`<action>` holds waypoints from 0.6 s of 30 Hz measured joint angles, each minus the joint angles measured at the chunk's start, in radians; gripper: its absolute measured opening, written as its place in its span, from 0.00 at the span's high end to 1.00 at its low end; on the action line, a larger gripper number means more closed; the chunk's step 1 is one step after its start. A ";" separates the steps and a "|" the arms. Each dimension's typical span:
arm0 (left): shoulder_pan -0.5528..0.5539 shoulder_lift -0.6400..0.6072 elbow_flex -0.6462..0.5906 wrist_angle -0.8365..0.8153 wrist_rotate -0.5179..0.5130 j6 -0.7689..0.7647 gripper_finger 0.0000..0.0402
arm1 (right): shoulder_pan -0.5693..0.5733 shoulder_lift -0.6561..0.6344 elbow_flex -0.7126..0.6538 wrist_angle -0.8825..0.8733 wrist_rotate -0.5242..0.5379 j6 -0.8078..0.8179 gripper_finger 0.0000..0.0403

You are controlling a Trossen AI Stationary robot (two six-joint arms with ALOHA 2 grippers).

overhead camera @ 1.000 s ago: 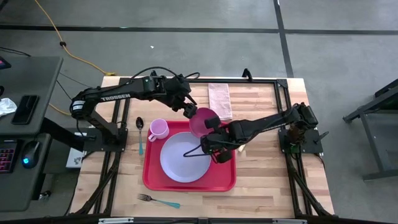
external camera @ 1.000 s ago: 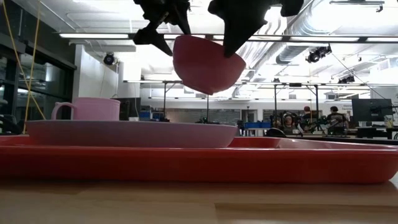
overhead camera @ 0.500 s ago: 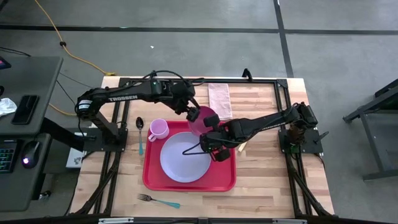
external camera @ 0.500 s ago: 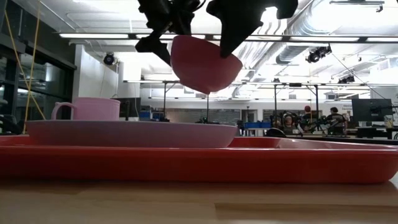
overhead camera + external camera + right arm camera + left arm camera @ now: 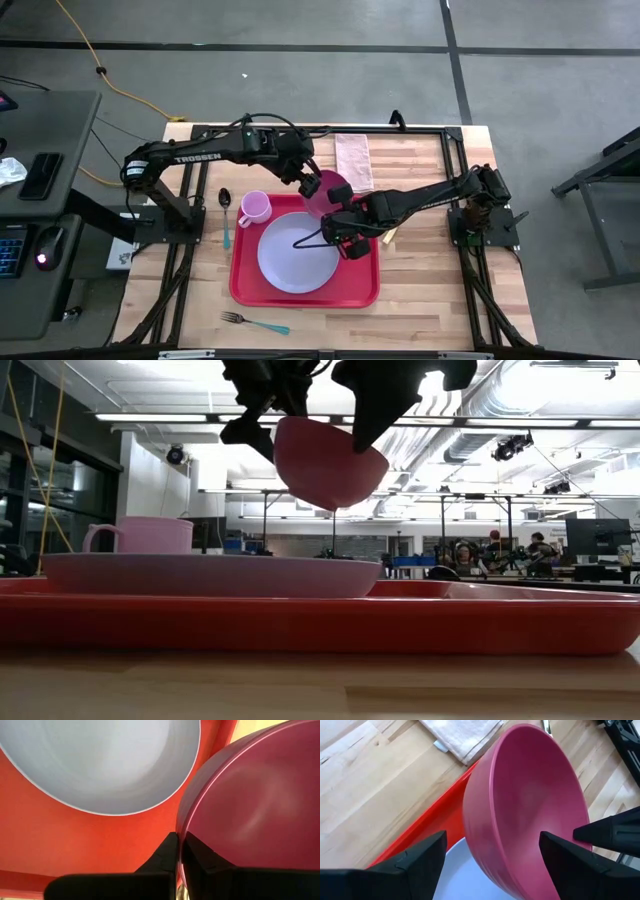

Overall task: Set up tray
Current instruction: Put the red bowl on top of the blue plate

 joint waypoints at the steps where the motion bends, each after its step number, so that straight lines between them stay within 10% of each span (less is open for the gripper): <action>1: 0.000 0.000 0.000 0.000 0.000 0.001 0.13 | 0.000 0.000 0.000 0.000 0.000 0.000 1.00; 18: 0.000 0.000 0.000 0.027 -0.001 0.054 0.13 | 0.000 0.000 0.000 0.003 0.000 0.008 1.00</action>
